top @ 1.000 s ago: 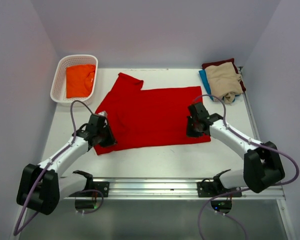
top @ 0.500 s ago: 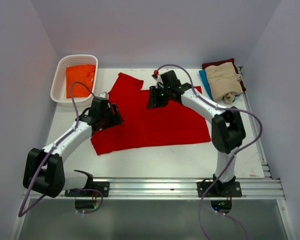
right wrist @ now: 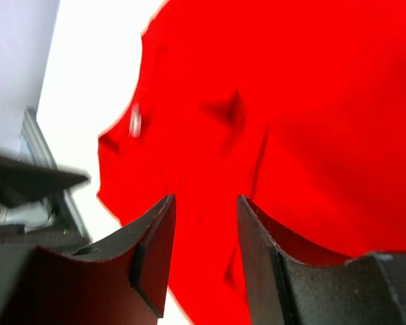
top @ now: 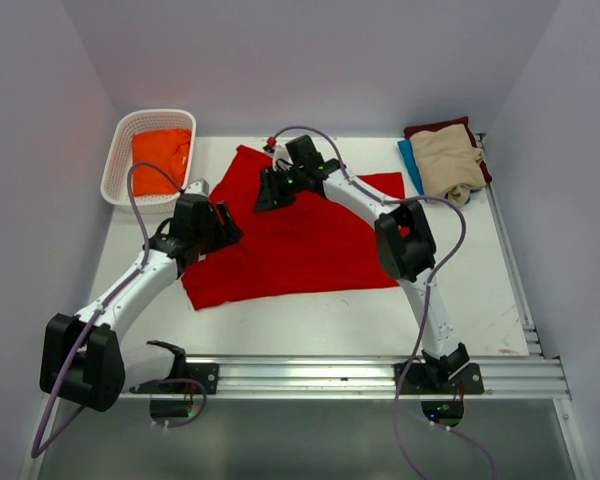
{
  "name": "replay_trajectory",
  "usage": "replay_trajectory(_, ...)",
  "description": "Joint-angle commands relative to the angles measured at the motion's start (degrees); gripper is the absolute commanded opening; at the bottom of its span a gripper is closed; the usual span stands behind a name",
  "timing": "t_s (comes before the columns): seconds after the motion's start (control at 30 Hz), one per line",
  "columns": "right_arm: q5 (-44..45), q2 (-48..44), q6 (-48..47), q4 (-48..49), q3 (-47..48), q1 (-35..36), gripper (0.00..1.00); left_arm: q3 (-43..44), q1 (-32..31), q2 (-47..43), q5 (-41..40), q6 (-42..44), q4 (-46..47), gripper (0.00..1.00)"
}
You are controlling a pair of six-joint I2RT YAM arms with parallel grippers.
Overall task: Fold and stack the t-shirts
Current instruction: Fold the tshirt
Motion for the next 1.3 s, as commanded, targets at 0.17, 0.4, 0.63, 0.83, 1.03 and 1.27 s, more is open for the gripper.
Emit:
replay_trajectory(0.17, -6.3, 14.2, 3.9, -1.2, 17.2, 0.9, 0.33, -1.8, 1.4, -3.5, -0.9, 0.6, 2.2, 0.66)
replay_trajectory(0.4, -6.5, 15.7, 5.4, 1.0, 15.9, 1.1, 0.31, -2.2, 2.3, -3.5, -0.3, 1.0, 2.2, 0.66)
replay_trajectory(0.63, -5.7, 15.6, 5.6, 2.4, 13.7, 1.2, 0.29, -3.2, 3.2, -3.2, 0.3, 1.0, 2.2, 0.66)
replay_trajectory(0.83, -4.7, 15.9, 5.4, 2.4, 12.1, 1.2, 0.29, -3.8, 3.8, -3.2, 0.6, 1.0, 2.4, 0.65)
replay_trajectory(1.03, -4.8, 16.7, 5.6, 3.1, 10.9, 1.7, 0.29, -4.3, 4.4, -3.2, 0.6, 0.9, 2.8, 0.64)
replay_trajectory(1.27, -5.5, 16.9, 6.5, 4.4, 9.8, 1.6, 0.21, -5.1, 5.0, -2.8, 2.4, 1.2, 3.2, 0.64)
